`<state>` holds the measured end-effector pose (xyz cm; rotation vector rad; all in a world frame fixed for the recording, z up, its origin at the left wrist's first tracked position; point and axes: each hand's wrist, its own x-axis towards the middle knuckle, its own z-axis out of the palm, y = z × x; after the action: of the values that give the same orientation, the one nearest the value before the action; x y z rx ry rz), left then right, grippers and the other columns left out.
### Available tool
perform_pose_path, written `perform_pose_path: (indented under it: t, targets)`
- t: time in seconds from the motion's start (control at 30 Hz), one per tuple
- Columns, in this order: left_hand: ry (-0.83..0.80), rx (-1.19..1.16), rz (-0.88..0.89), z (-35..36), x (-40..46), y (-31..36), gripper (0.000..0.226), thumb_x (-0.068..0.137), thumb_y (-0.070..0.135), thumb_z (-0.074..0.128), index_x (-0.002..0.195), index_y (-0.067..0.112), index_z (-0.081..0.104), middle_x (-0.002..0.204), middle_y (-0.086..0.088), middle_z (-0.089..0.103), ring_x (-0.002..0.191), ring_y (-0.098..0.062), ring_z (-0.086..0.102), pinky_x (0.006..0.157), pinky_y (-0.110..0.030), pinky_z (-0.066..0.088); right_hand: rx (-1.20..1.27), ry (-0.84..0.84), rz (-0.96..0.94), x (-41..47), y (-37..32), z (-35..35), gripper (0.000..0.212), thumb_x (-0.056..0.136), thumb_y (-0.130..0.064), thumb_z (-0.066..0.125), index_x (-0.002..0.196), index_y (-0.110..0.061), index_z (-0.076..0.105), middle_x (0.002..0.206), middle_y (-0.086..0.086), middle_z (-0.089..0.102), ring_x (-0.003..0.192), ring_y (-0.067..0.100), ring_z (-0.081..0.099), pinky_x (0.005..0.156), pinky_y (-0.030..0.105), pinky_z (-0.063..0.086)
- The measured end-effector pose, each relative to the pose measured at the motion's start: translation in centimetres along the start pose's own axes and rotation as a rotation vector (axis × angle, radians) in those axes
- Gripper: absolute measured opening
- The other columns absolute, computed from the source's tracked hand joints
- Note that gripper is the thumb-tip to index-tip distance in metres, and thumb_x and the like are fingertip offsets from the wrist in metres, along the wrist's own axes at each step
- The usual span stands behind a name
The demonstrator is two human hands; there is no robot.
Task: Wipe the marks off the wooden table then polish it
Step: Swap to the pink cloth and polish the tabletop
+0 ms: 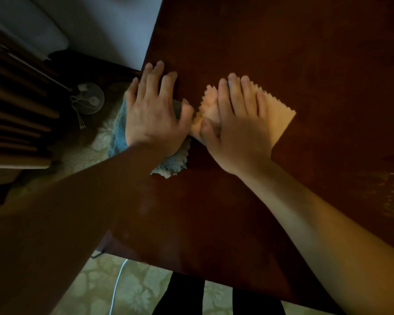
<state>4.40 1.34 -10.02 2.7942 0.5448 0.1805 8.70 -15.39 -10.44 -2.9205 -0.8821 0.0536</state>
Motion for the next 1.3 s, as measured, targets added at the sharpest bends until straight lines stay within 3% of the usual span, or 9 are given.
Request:
perform_pose_path:
  t: [0.2, 0.37, 0.5, 0.63, 0.77, 0.9, 1.03, 1.3]
  targets:
    - [0.009, -0.005, 0.004, 0.0, 0.0, -0.1, 0.059, 0.093, 0.045, 0.040, 0.144, 0.015, 0.044, 0.158, -0.011, 0.035, 0.150, -0.026, 0.023, 0.122, -0.046, 0.014, 0.018, -0.020, -0.025, -1.5, -0.1, -0.2, 0.073, 0.104, -0.053, 0.021, 0.161, -0.007, 0.019, 0.169, 0.015, 0.017, 0.158, 0.030, 0.009, 0.128, 0.048, 0.008]
    - [0.007, -0.006, 0.004, 0.0, 0.0, 0.1, 0.059, 0.093, 0.045, 0.040, 0.143, 0.015, 0.045, 0.157, -0.011, 0.036, 0.150, -0.026, 0.024, 0.122, -0.046, 0.015, 0.015, 0.036, -0.071, -5.6, -1.0, 0.2, 0.071, 0.105, -0.050, 0.026, 0.156, -0.002, 0.032, 0.165, 0.020, 0.027, 0.155, 0.034, 0.019, 0.126, 0.051, 0.015]
    - [-0.007, -0.008, -0.006, 0.0, 0.1, 0.0, 0.060, 0.093, 0.045, 0.039, 0.144, 0.015, 0.044, 0.158, -0.011, 0.035, 0.150, -0.026, 0.023, 0.123, -0.046, 0.014, 0.014, -0.035, -0.123, -2.9, 0.6, 0.1, 0.074, 0.103, -0.057, 0.024, 0.159, -0.010, 0.026, 0.168, 0.013, 0.021, 0.157, 0.029, 0.014, 0.127, 0.049, 0.013]
    - [-0.010, -0.011, 0.005, 0.1, 0.1, 0.1, 0.059, 0.093, 0.046, 0.039, 0.143, 0.016, 0.044, 0.158, -0.011, 0.035, 0.150, -0.026, 0.023, 0.123, -0.046, 0.014, -0.005, -0.054, 0.009, 1.3, 2.6, -0.4, 0.075, 0.099, -0.055, 0.019, 0.162, -0.013, 0.016, 0.171, 0.009, 0.012, 0.158, 0.024, 0.005, 0.128, 0.044, 0.004]
    - [-0.011, -0.013, -0.009, 0.1, 0.1, 0.1, 0.060, 0.092, 0.046, 0.039, 0.144, 0.015, 0.044, 0.158, -0.011, 0.034, 0.150, -0.025, 0.022, 0.123, -0.046, 0.013, 0.048, -0.023, 0.141, -0.5, -0.7, -0.2, 0.072, 0.103, -0.051, 0.021, 0.162, -0.011, 0.015, 0.170, 0.014, 0.012, 0.158, 0.029, 0.005, 0.128, 0.048, 0.006]
    - [-0.007, -0.026, -0.002, -0.1, 0.0, 0.3, 0.061, 0.091, 0.045, 0.040, 0.143, 0.014, 0.045, 0.157, -0.012, 0.036, 0.150, -0.027, 0.023, 0.122, -0.046, 0.014, 0.052, 0.000, 0.101, -3.4, -4.2, 0.5, 0.069, 0.103, -0.048, 0.025, 0.159, -0.008, 0.026, 0.168, 0.018, 0.020, 0.157, 0.033, 0.014, 0.126, 0.051, 0.013]
    - [-0.015, -0.013, 0.000, -0.2, -0.1, 0.1, 0.061, 0.092, 0.045, 0.039, 0.144, 0.014, 0.043, 0.158, -0.012, 0.035, 0.150, -0.027, 0.022, 0.122, -0.045, 0.013, 0.064, -0.026, -0.001, -1.8, -1.7, 0.3, 0.069, 0.102, -0.053, 0.023, 0.160, -0.014, 0.026, 0.168, 0.012, 0.021, 0.157, 0.029, 0.013, 0.127, 0.046, 0.008]
    - [0.012, -0.026, 0.003, 0.0, -0.1, 0.0, 0.060, 0.092, 0.044, 0.040, 0.142, 0.013, 0.045, 0.156, -0.013, 0.036, 0.150, -0.028, 0.024, 0.121, -0.046, 0.014, 0.056, -0.013, 0.109, 1.1, -0.4, -0.4, 0.070, 0.102, -0.050, 0.019, 0.162, -0.013, 0.020, 0.169, 0.013, 0.016, 0.158, 0.029, 0.009, 0.128, 0.046, 0.006]
